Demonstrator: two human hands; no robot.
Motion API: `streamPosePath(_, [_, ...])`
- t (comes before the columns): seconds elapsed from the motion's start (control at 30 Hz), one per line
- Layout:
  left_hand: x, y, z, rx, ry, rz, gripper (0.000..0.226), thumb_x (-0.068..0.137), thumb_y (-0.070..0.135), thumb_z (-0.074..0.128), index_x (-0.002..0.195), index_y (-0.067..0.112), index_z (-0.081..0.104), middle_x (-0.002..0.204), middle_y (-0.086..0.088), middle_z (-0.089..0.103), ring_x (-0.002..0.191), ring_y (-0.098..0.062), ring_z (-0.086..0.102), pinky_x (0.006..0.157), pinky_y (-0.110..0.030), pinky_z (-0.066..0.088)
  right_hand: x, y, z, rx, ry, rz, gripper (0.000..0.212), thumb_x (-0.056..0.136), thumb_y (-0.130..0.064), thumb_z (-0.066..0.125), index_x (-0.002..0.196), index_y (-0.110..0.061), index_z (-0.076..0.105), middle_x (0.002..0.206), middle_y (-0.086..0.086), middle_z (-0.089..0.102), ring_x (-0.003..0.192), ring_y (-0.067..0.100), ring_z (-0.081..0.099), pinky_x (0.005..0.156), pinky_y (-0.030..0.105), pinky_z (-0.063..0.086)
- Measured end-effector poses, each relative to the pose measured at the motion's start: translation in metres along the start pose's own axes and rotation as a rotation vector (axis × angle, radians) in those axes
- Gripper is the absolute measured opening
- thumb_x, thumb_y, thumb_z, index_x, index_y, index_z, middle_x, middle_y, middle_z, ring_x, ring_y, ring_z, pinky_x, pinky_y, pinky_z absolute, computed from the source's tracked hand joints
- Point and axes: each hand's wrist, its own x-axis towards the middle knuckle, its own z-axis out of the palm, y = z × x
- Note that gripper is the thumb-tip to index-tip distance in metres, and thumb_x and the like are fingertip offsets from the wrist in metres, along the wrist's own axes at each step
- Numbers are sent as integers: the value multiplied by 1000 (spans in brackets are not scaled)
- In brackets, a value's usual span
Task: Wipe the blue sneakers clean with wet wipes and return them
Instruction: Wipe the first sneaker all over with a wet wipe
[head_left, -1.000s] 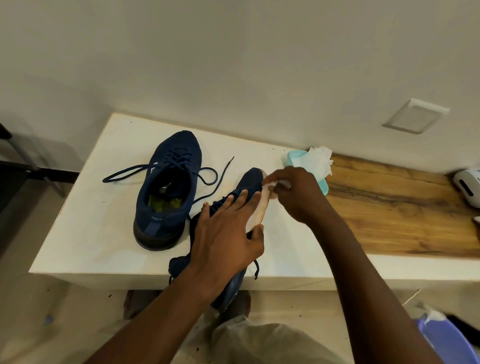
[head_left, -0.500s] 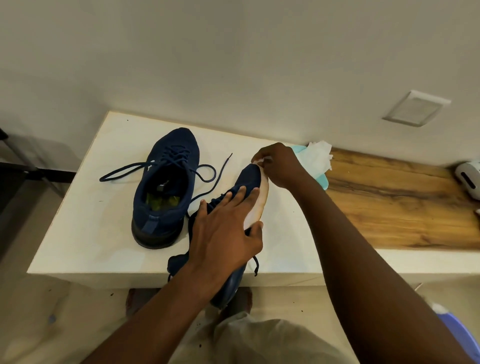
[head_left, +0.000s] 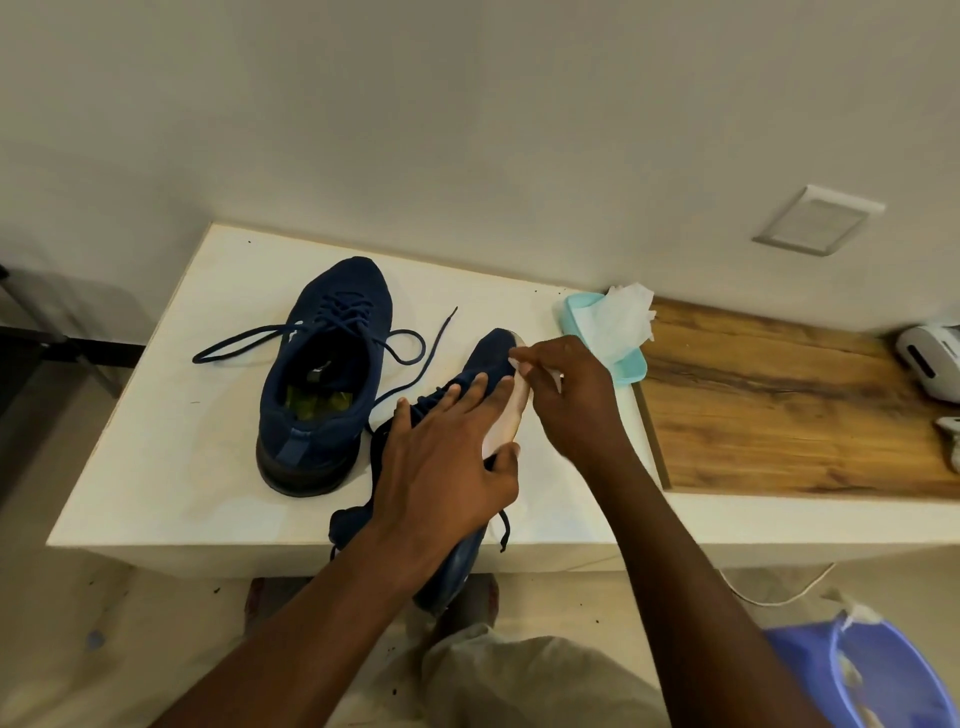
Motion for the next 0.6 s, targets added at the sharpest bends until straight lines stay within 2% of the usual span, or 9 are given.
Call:
streamPosePath(0.07, [-1,-1,0,-17,3,-1,72,94,54,40,159,41,12,168,11,15,154,-14,19,122,-58,12,22,0,3,32,41,39,16,95,-18,63,106,-16,75,101,-4,68,84,-4,55,76,-1,39])
streamPosePath(0.1, [-1,-2,-1,-25,5,0,73,92,55,38,159,41,13,168,11,16,153,-14,20,122,-59,12,33,1,4,44,44,51,15,93,-19,66,103,-16,76,98,-5,69,83,-4,57,78,1,42])
streamPosePath(0.17, [-1,-3,0,-31,2,-1,74,90,56,35,159,40,13,167,11,17,153,-14,21,122,-59,12,50,2,5,74,21,84,12,90,-20,69,99,-15,77,95,-6,71,83,-1,60,83,14,49])
streamPosePath(0.23, [-1,-4,0,-40,4,-6,74,91,56,36,159,40,13,167,11,17,153,-14,22,122,-59,12,55,-1,5,87,-14,115,11,90,-20,68,96,-15,76,92,-7,70,82,-1,60,79,17,50])
streamPosePath(0.3, [-1,-5,-1,-44,4,-13,73,93,55,39,159,40,12,167,12,16,153,-13,21,122,-59,12,42,-6,3,80,-33,125,12,92,-19,65,95,-16,76,91,-7,70,83,2,60,77,15,45])
streamPosePath(0.43, [-1,-4,-4,-59,13,-23,72,97,51,45,159,41,12,167,13,16,153,-11,19,123,-58,12,-24,-9,0,107,26,106,15,92,-16,66,98,-24,78,93,-6,71,89,8,63,80,23,51])
streamPosePath(0.5, [-2,-4,-4,-52,19,-21,72,97,51,46,159,41,10,167,13,17,153,-11,19,123,-58,13,-47,-13,4,141,63,118,15,91,-16,68,99,-25,77,92,-8,70,87,4,64,79,17,51])
streamPosePath(0.6, [-2,-4,-5,-60,11,-29,73,98,51,46,160,40,9,167,14,17,153,-11,19,123,-57,11,-28,-16,7,158,114,133,14,91,-18,68,102,-24,75,97,-10,69,89,-3,61,79,6,45])
